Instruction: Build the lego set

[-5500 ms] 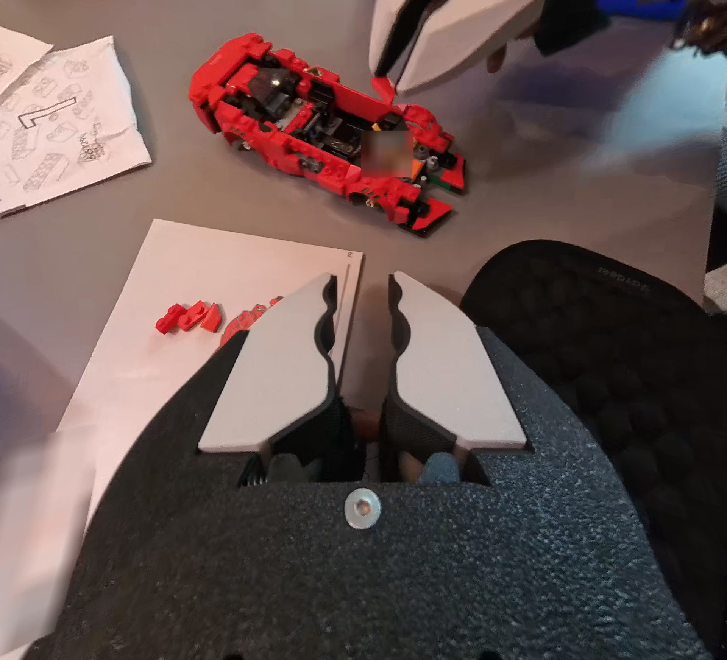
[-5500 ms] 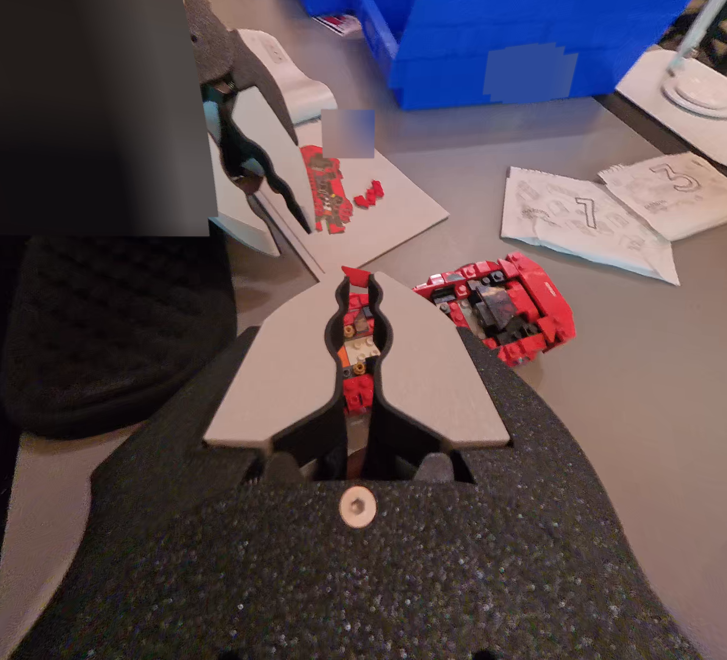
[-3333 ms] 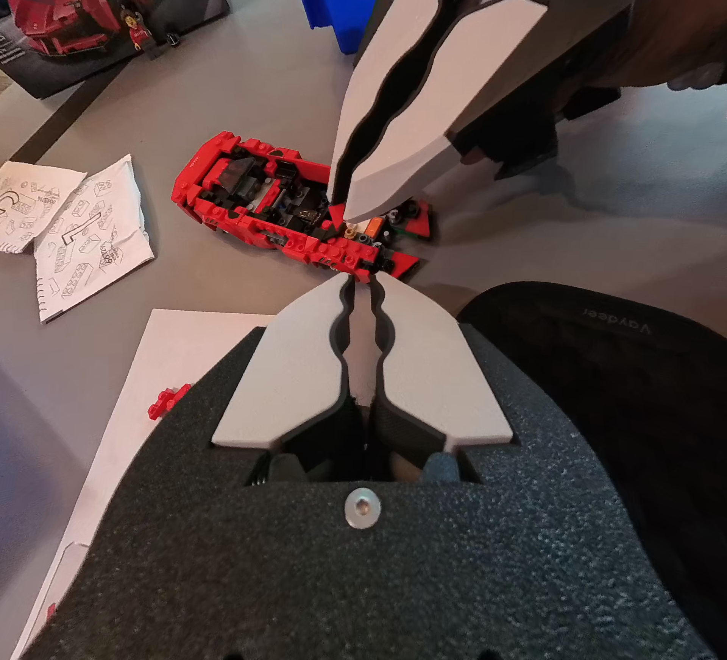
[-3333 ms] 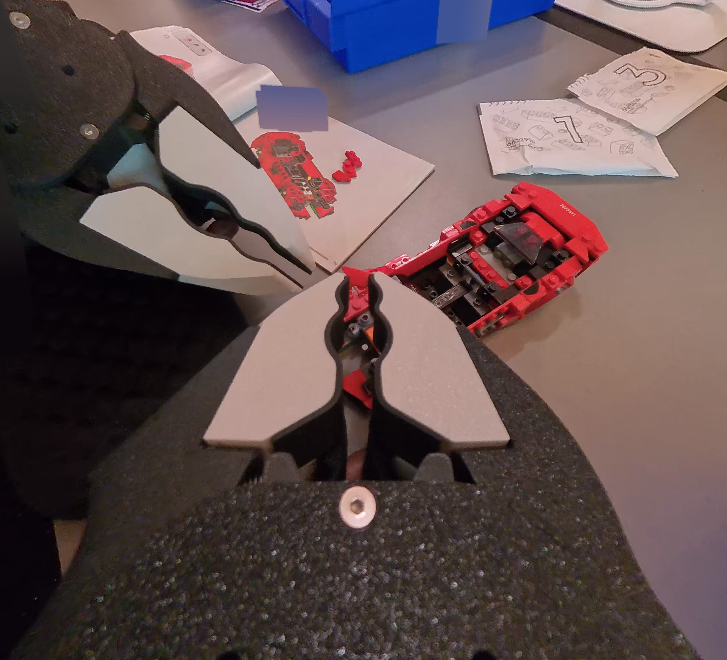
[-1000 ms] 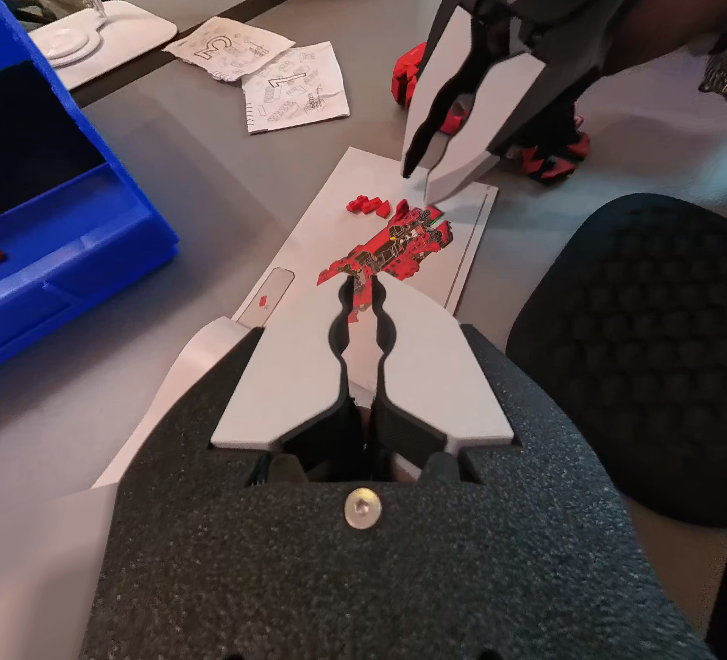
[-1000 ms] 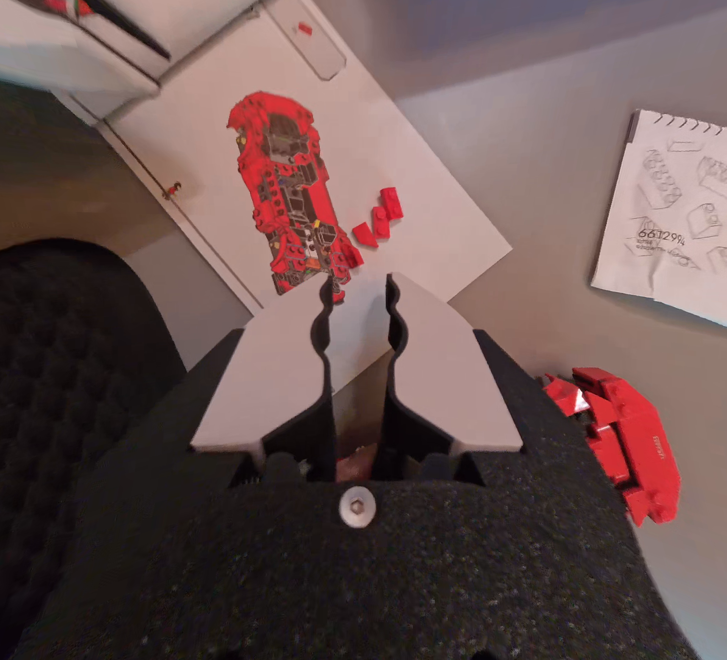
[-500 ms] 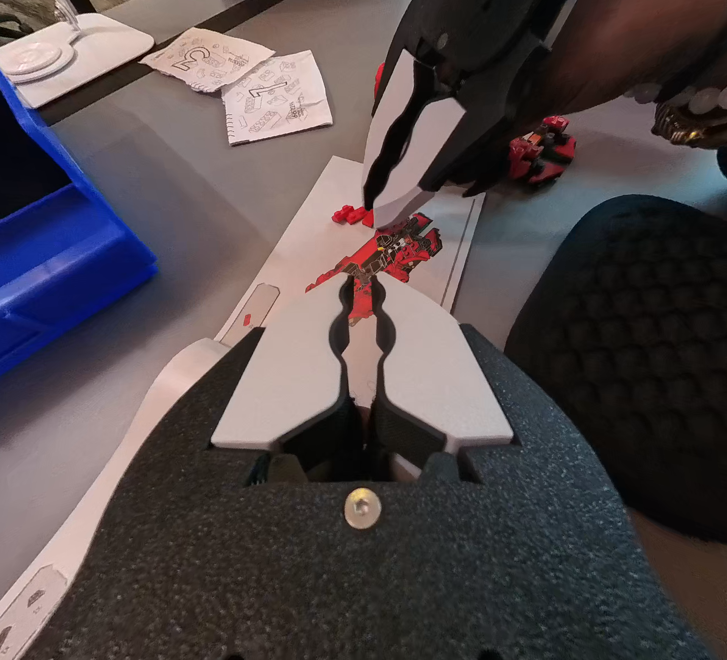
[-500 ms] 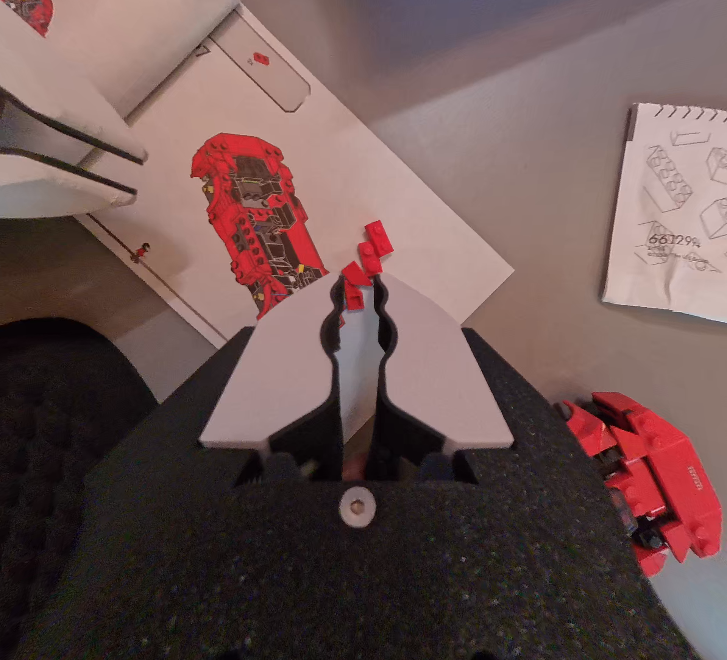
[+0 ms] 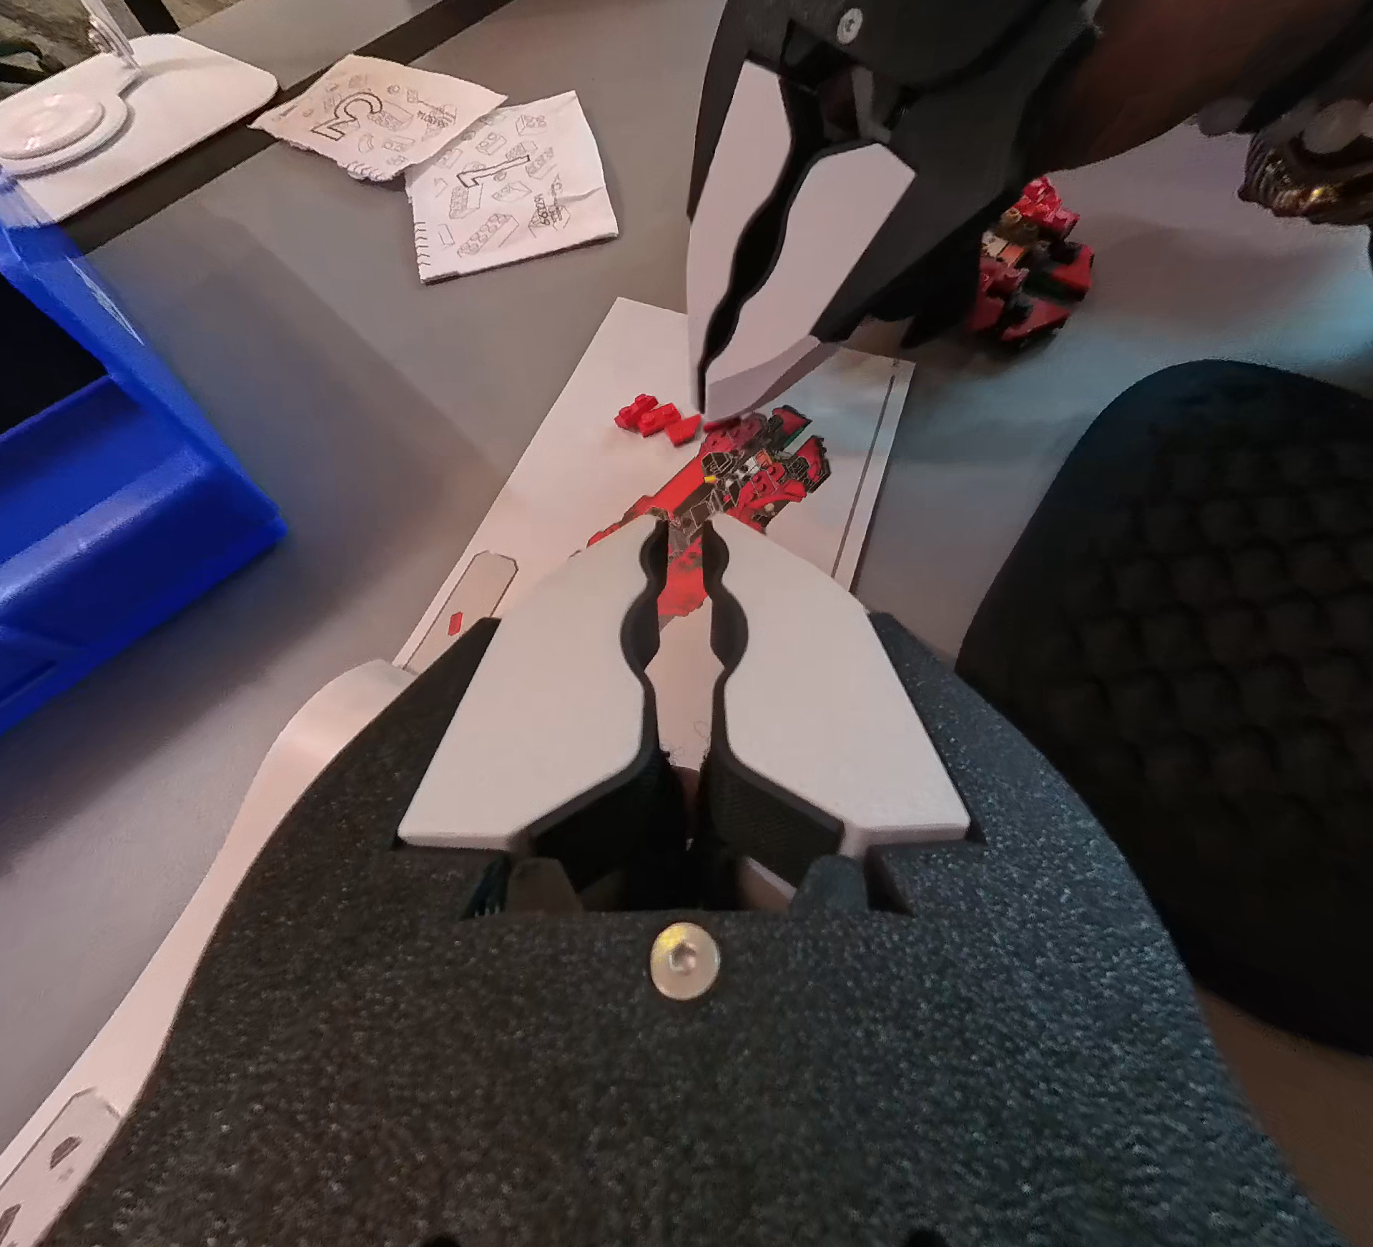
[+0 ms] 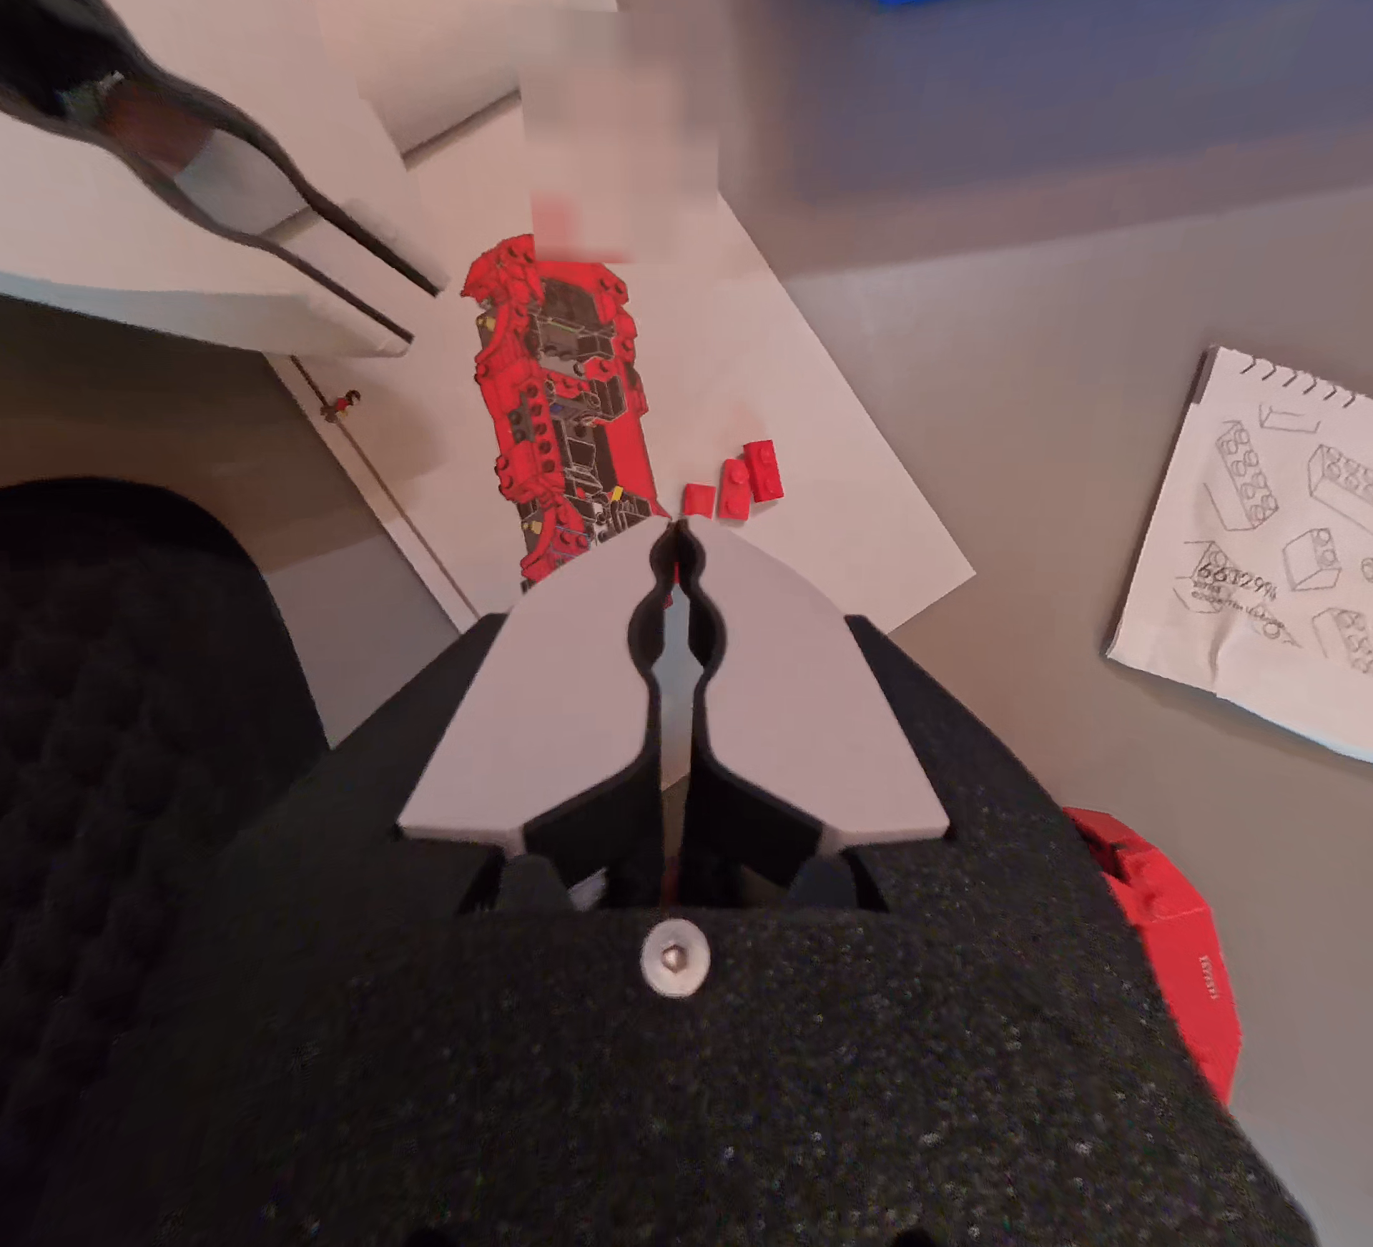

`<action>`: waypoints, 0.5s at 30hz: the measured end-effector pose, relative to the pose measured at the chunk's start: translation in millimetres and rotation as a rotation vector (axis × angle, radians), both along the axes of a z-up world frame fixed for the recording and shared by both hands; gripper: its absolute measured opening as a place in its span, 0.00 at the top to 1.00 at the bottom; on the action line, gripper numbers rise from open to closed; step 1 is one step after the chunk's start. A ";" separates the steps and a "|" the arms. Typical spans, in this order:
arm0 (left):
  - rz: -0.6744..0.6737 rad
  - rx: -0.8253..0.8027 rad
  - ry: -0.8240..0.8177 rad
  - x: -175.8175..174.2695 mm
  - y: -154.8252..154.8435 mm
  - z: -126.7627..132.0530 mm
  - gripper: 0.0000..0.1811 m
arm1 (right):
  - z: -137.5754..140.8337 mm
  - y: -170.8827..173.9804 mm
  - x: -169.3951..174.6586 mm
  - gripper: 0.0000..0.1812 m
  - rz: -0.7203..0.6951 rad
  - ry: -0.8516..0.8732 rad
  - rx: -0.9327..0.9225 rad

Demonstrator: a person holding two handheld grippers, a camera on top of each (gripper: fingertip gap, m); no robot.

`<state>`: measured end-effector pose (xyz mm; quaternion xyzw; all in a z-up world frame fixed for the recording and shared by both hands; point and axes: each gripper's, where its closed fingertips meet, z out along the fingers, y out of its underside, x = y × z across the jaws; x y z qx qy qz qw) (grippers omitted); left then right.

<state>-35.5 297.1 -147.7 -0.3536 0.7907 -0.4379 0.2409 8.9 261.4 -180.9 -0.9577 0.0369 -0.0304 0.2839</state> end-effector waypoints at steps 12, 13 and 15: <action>-0.008 0.001 0.001 -0.5 -5.5 0.5 0.95 | -12.6 0.7 4.0 0.94 -0.041 0.054 -0.026; -0.007 0.000 0.001 -0.5 -5.4 0.4 0.95 | -11.3 2.4 5.7 0.94 -0.051 0.053 -0.017; -0.006 -0.005 0.002 -0.3 -4.9 0.2 0.96 | -12.1 3.5 7.9 0.93 -0.064 0.051 -0.024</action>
